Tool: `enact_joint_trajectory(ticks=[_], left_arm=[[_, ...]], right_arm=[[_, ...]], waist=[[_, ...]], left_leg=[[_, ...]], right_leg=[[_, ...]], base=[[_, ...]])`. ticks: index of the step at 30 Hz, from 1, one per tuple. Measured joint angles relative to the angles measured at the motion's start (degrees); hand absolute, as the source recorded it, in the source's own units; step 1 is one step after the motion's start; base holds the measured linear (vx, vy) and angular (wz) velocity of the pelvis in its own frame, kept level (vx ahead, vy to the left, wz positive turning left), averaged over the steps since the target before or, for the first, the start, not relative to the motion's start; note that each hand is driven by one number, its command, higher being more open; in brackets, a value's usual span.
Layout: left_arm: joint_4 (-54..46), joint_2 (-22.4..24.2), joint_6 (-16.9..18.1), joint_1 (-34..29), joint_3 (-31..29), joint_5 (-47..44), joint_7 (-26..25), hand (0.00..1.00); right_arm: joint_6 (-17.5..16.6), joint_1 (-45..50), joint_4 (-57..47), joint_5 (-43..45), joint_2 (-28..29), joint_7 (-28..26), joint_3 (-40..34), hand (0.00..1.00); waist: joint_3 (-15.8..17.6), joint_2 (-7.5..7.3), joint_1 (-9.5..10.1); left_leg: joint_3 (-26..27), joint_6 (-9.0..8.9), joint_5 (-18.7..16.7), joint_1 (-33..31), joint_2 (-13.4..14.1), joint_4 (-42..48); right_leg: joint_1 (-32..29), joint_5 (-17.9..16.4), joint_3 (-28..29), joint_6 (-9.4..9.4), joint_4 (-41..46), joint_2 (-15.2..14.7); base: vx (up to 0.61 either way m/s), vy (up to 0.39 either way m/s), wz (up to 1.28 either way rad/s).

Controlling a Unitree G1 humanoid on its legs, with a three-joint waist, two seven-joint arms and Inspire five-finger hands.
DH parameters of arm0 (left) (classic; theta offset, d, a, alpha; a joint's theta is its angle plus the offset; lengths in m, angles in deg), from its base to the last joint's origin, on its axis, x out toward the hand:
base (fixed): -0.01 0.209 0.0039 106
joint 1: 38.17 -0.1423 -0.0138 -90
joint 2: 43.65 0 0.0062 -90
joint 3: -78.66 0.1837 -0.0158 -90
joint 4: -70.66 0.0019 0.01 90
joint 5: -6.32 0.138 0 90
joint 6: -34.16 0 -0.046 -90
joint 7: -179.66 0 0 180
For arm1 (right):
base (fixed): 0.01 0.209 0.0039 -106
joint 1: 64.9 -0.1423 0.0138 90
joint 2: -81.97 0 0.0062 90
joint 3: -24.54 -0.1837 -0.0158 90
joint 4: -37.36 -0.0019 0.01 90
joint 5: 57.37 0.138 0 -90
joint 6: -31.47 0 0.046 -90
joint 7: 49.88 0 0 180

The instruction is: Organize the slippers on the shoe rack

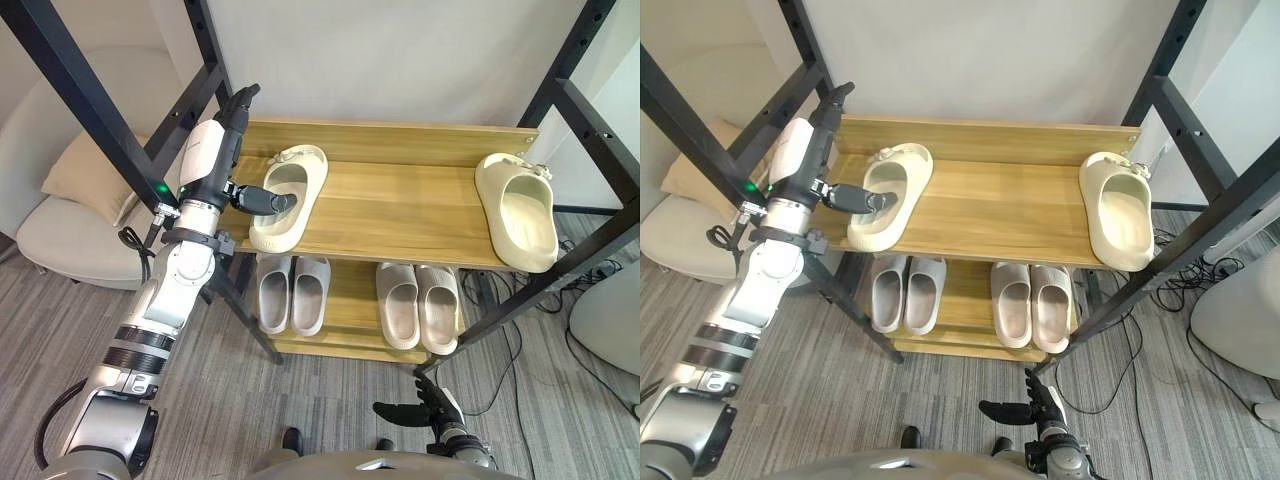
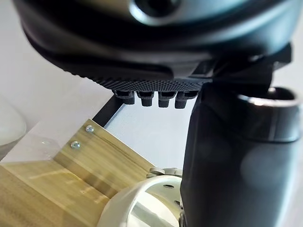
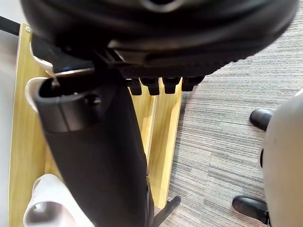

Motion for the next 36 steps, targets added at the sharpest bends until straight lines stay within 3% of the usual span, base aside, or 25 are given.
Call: enact_joint_trajectory(ticks=[22, 36], left_arm=[[3.4, 1.6, -1.5, 0.0, -0.1, 0.7, -1.1, 0.00], [3.3, 4.8, -1.8, 0.0, -0.1, -4.9, -1.1, 0.00]], right_arm=[[0.0, -0.2, 0.0, 0.1, 1.3, 0.4, 0.0, 1.00], [0.0, -0.1, 0.0, 2.1, 1.5, 1.2, 0.1, 1.00]], waist=[[0.4, -0.30, -0.16], [0.5, -0.34, -0.12]], left_leg=[[1.4, 0.11, 0.2, 0.4, -0.1, -0.1], [1.1, 0.31, 0.7, 0.4, -0.4, -0.5]], right_leg=[[0.0, 1.4, 1.4, -0.04, -1.1, 0.0], [0.0, 1.4, 1.1, -0.01, -1.1, -0.2]], base=[[-0.01, 0.010, -0.03], [0.00, 0.000, 0.00]])
